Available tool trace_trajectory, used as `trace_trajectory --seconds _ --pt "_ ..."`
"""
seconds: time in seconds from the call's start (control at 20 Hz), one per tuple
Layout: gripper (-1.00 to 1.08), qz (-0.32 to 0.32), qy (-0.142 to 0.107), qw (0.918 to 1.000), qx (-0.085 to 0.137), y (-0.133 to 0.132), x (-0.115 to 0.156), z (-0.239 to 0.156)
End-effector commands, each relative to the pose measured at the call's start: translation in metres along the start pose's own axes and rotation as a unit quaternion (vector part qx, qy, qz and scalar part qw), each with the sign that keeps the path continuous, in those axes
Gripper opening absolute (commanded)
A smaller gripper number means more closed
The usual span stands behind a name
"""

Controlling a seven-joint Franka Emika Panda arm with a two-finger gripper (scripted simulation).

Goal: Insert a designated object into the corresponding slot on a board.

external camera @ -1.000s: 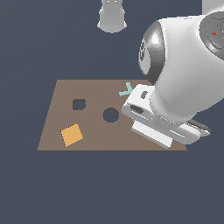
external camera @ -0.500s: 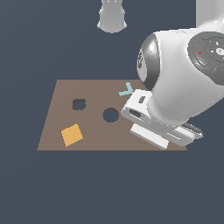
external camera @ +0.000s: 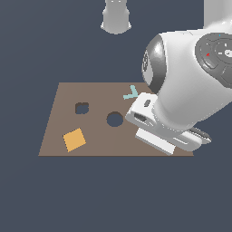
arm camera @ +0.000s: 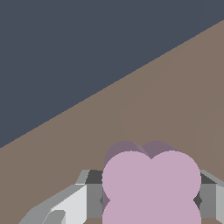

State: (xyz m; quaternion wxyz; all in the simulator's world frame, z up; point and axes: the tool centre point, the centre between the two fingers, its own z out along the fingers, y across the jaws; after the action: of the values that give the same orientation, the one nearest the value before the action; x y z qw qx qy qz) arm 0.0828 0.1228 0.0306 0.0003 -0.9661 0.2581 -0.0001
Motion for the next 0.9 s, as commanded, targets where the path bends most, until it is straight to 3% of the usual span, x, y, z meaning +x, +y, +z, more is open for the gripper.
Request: trace_trajectory --seconds 0.0,0.45,0.85 --pt "-1.0 0.0 0.0 1.0 0.0 0.0 0.0 0.0" --pt "-1.0 -0.014 0.0 0.9999 0.0 0.012 -0.003 0.0" --pt "-1.0 -0.053 0.0 0.9986 0.0 0.045 -0.009 -0.002"
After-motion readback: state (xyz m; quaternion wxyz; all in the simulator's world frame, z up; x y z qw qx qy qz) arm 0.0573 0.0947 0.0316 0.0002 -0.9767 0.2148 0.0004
